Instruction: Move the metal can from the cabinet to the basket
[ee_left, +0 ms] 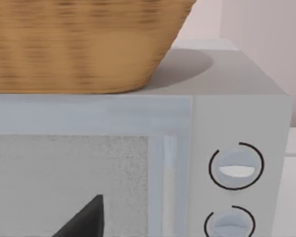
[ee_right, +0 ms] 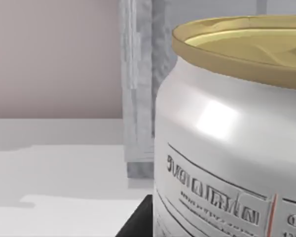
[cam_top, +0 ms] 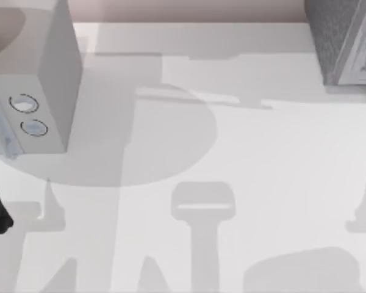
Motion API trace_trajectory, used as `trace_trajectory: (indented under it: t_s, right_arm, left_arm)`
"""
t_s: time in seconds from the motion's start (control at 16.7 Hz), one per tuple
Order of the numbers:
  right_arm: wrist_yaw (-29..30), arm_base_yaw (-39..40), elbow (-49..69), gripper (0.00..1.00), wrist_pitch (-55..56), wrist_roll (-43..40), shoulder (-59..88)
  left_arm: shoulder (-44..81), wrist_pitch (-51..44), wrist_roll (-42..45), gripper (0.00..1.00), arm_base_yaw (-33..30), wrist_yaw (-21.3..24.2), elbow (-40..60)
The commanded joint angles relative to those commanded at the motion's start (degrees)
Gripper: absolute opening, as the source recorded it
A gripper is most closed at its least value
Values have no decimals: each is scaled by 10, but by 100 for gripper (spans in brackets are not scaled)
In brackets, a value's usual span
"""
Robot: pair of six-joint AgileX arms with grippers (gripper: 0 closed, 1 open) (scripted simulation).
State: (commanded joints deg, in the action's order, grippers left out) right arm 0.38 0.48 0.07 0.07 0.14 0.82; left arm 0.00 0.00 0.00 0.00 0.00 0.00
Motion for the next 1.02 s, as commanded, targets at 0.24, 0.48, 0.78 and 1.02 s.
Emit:
trace_trajectory:
  t_s: [0.24, 0.48, 0.78, 1.02]
  right_arm:
    - [50, 48, 66, 0, 39, 8, 72]
    - [135, 134, 182, 0, 108, 25, 242]
    - [254, 248, 342, 0, 217, 46, 517]
    - [344, 322, 456, 0, 299, 65, 684]
  left_arm:
    - [0, 0, 0, 100, 0, 0, 0]
    - [0, 0, 0, 100, 0, 0, 0]
    - [0, 0, 0, 100, 0, 0, 0]
    - [0, 0, 0, 100, 0, 0, 0]
